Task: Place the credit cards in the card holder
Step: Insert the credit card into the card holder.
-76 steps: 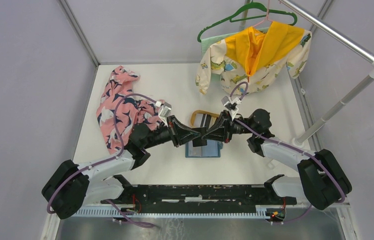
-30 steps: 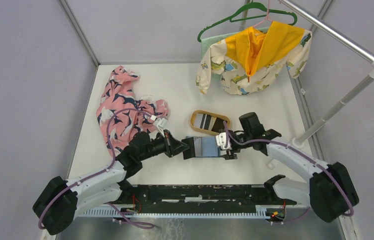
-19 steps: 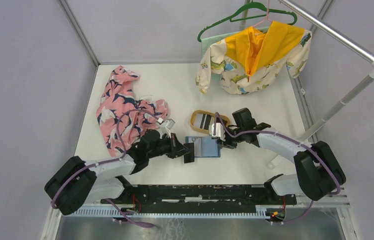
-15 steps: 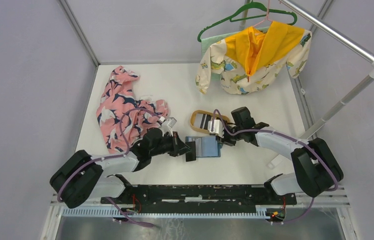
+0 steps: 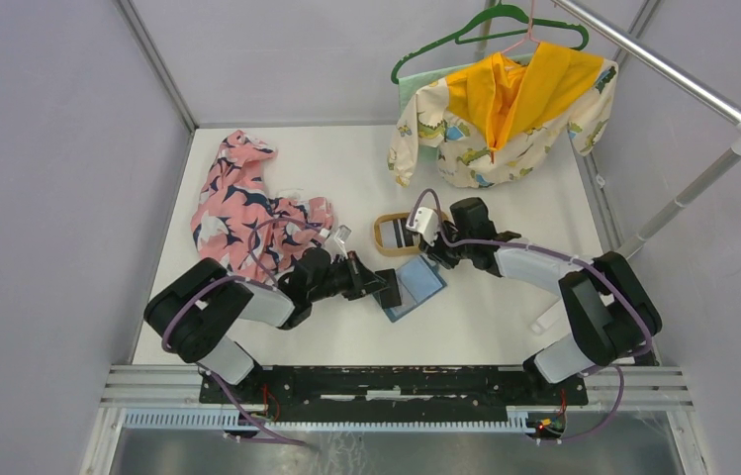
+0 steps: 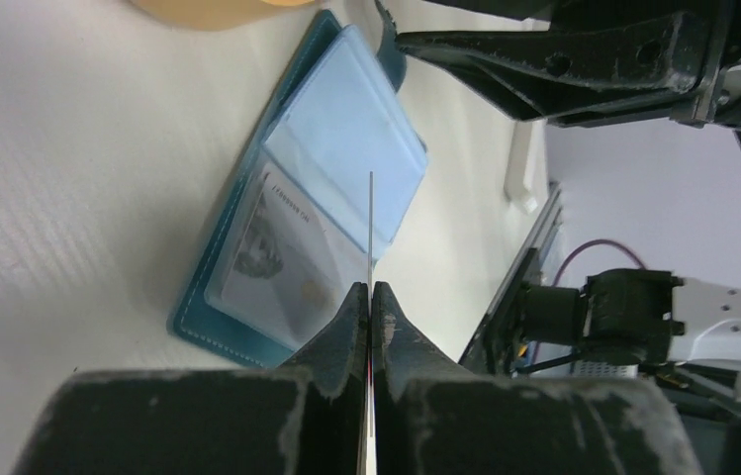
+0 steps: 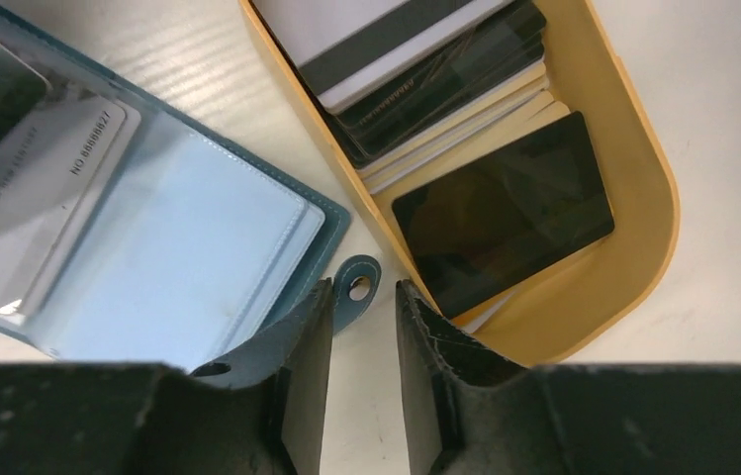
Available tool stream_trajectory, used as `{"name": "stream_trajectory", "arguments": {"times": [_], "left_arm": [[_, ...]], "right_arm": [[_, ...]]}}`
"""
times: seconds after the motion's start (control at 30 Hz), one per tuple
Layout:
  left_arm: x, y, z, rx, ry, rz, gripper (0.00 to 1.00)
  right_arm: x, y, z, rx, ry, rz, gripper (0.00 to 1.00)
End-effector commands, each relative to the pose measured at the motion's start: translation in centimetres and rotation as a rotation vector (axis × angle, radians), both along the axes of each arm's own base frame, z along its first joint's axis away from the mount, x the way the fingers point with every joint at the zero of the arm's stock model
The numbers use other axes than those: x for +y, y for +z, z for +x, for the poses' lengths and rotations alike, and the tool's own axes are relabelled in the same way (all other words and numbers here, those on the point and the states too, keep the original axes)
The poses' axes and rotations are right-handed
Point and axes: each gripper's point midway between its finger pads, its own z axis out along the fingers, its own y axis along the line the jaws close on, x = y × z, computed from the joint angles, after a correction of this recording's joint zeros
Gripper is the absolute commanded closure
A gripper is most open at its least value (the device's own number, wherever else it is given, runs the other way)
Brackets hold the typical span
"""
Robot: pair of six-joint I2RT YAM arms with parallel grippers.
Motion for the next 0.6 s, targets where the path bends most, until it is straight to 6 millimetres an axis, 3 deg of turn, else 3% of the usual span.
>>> {"name": "stream_trajectory", "arguments": {"times": [0.0,0.13,0.3,0.57], "left_arm": [[-0.5,3.6,1.7,-0.012,0.11,-0.21,0.98],[0.4,4.2,1.9,-0.003,0.197,-0.284,0.98],[1.2,3.7,2.0,-0.007,0.256,-0.258,0.98],[1.4,3.2,1.5,0.004,0.318,-0.203,0.98]], "right_arm": [[1.3,2.2,0.3,0.03,0.055,0.046,0.61],[0.7,3.4,-1.0,0.095,0.063,0.151,0.46],[0.6,2.6,-3.7,0.244,0.044,0.301,0.33],[0.7,-0.7,-4.6,0.441,-0.112,0.356,0.32]]}}
